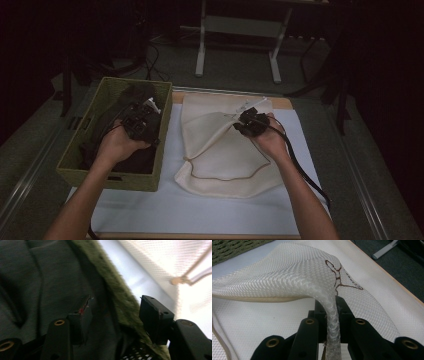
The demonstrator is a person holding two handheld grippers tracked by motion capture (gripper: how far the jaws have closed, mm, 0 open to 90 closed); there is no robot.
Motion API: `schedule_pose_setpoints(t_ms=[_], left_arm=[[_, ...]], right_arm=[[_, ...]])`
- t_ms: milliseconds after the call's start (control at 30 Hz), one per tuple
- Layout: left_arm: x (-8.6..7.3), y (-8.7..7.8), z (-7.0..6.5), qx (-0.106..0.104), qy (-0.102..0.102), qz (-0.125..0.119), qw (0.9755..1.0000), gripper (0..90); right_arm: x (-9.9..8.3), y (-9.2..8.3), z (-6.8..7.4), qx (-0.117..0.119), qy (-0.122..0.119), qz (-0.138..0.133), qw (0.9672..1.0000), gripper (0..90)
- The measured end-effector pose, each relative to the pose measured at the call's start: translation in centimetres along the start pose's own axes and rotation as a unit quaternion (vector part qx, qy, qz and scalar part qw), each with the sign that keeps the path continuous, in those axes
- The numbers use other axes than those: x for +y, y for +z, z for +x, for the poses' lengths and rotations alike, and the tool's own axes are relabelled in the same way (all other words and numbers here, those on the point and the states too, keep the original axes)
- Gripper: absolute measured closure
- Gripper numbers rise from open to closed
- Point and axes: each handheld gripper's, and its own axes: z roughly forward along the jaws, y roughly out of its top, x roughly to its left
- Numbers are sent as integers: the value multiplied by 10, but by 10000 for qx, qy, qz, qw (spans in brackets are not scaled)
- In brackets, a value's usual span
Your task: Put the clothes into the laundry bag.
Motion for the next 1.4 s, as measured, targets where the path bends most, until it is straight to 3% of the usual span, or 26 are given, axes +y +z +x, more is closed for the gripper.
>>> schedule_pose_setpoints(t_ms=[133, 300, 400, 600, 700, 767, 833, 867, 933, 1000, 1100, 1167, 1400], left_arm=[[2, 4, 7, 208, -105, 6, 9997, 357], [7, 14, 16, 631, -295, 144, 9975, 151], [11, 25, 23, 766, -419, 281, 9958, 32], [10, 56, 42, 805, -822, 374, 9927, 8], [3, 73, 52, 941, -892, 451, 9905, 0], [-1, 78, 58, 1148, -870, 470, 9885, 0], [-6, 79, 66, 1132, -981, 401, 9879, 0], [-7, 78, 69, 1227, -997, 399, 9866, 0], [-9, 76, 75, 1489, -1100, 445, 9817, 0], [-13, 72, 84, 1576, -1243, 420, 9787, 0], [-20, 68, 96, 1465, -1448, 345, 9779, 0], [-24, 70, 101, 1230, -1537, 311, 9799, 0], [-25, 76, 105, 889, -1531, 318, 9837, 0]], right_arm=[[0, 0, 0, 7, -4, -4, 10000, 819], [0, -1, 0, 41, 20, -34, 10000, 819], [0, 0, 0, 46, 25, -18, 10000, 819], [0, 0, 0, 57, 26, -22, 10000, 817], [0, 0, -1, 64, 37, -28, 10000, 815], [-1, 0, -1, 65, 17, -23, 10000, 814], [-1, 0, 0, 70, 26, -25, 10000, 812], [-1, 0, 0, 74, 30, -25, 10000, 812], [-2, -1, 0, 69, 52, -16, 10000, 811], [-3, -1, -1, 58, 34, -13, 10000, 808], [-4, -2, -2, 66, 57, -16, 10000, 806], [-5, -2, -4, 74, 74, -2, 9999, 804], [-5, 0, -3, 98, 65, 7, 9999, 800]])
